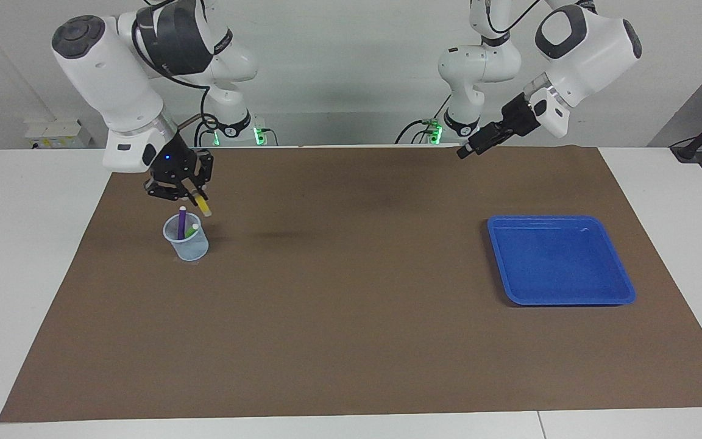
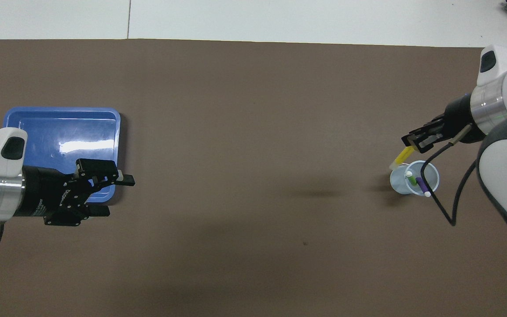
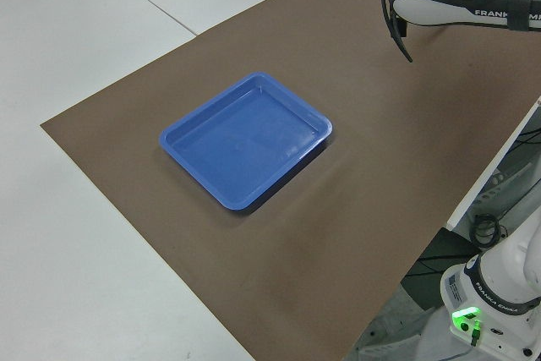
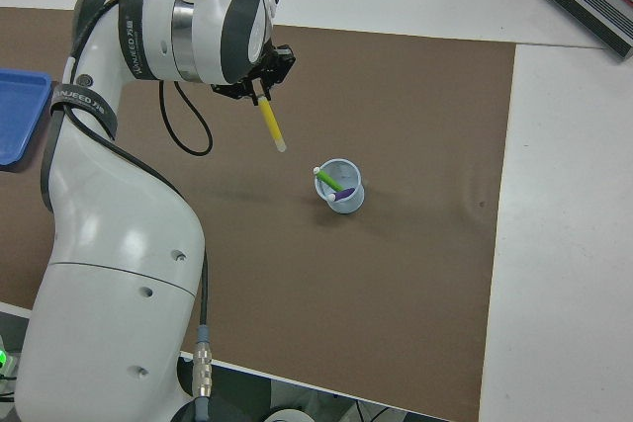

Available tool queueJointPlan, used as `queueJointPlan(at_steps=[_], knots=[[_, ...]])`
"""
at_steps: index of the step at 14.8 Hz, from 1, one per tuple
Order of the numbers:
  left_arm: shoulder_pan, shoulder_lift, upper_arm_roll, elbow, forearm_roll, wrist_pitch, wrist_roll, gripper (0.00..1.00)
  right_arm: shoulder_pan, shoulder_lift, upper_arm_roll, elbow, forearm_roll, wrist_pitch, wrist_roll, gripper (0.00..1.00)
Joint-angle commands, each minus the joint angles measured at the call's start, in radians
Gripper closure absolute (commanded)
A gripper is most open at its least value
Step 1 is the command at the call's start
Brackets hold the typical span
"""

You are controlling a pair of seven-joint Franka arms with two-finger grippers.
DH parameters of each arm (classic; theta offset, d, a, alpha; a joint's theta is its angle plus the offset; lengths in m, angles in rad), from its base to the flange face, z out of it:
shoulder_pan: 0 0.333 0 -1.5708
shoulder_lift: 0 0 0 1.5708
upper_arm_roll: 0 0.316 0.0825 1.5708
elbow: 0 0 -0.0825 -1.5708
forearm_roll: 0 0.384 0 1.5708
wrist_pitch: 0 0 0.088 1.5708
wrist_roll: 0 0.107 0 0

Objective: Right arm passes pens to left for tray arrangement
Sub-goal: 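Carry the yellow pen to center with the right gripper while the left gripper reaches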

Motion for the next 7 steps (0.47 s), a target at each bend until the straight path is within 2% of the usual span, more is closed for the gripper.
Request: queueJointPlan(at_steps=[1,4,7], knots=[[0.002,-0.014,0.002,-0.044,-0.097,0.064,-0.116,0.0,0.04,0.011,0.004,0.012,0.155,0.028,0.251,1.0],[-0.021,-0.013,-0.001,-0.076,-0.203,0.202,-0.256,0.0,0.116,-0.01,0.01,-0.04,0.278,0.112,0.514,1.0],[-0.085,-0.013,-0.001,-0.102,-0.271,0.324,-0.394,0.0,0.246,-0.042,0.008,-0.117,0.411,0.266,0.767,1.0]])
